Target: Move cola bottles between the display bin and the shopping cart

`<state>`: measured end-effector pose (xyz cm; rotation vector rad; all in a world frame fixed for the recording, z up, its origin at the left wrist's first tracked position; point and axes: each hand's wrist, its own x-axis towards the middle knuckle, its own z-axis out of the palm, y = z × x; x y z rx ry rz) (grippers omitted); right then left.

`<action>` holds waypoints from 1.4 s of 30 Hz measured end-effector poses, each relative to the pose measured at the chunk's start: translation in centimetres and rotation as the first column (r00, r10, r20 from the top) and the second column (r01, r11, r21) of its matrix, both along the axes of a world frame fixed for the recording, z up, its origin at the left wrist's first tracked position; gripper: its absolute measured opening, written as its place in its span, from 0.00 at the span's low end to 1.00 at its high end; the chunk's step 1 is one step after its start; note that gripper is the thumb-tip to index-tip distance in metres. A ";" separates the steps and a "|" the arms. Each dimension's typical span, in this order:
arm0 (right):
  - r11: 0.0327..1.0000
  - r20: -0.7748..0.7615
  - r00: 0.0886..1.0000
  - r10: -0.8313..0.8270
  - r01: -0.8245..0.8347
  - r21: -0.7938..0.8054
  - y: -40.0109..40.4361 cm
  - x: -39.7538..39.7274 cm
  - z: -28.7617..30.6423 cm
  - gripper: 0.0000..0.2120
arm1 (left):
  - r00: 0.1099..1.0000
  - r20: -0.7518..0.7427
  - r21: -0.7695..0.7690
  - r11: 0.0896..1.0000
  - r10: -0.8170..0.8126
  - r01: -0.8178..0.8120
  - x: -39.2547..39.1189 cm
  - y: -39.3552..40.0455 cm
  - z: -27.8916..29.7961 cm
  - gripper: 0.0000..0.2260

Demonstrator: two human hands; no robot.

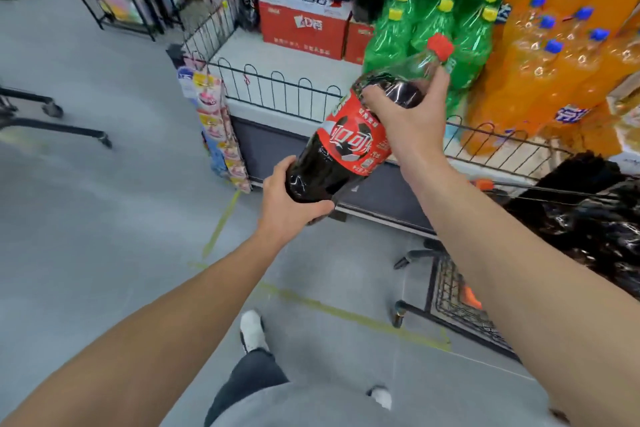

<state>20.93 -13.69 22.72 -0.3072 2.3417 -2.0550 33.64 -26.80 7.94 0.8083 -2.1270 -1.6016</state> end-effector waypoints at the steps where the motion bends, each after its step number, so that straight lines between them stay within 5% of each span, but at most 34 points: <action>1: 1.000 -0.001 1.000 0.001 -0.001 0.003 -2.3 0.1 -0.1 0.36 | 1.000 0.008 -0.007 1.000 0.003 -0.003 0.2 -2.3 -0.1 0.44; 14: 1.000 -0.022 1.000 -0.013 0.013 -0.018 -22.2 -5.6 1.3 0.37 | 0.999 0.012 -0.041 0.999 -0.035 0.035 -6.2 -23.0 1.7 0.44; 28: 0.995 -0.025 0.996 -0.084 0.082 -0.053 -30.8 -26.8 0.8 0.35 | 0.996 0.055 -0.126 0.989 -0.077 0.083 -27.2 -32.6 3.6 0.45; 42: 0.980 -0.101 0.975 -0.196 0.194 -0.032 -36.6 -43.7 0.2 0.35 | 0.975 0.008 0.008 0.975 -0.221 0.220 -46.3 -38.8 2.4 0.41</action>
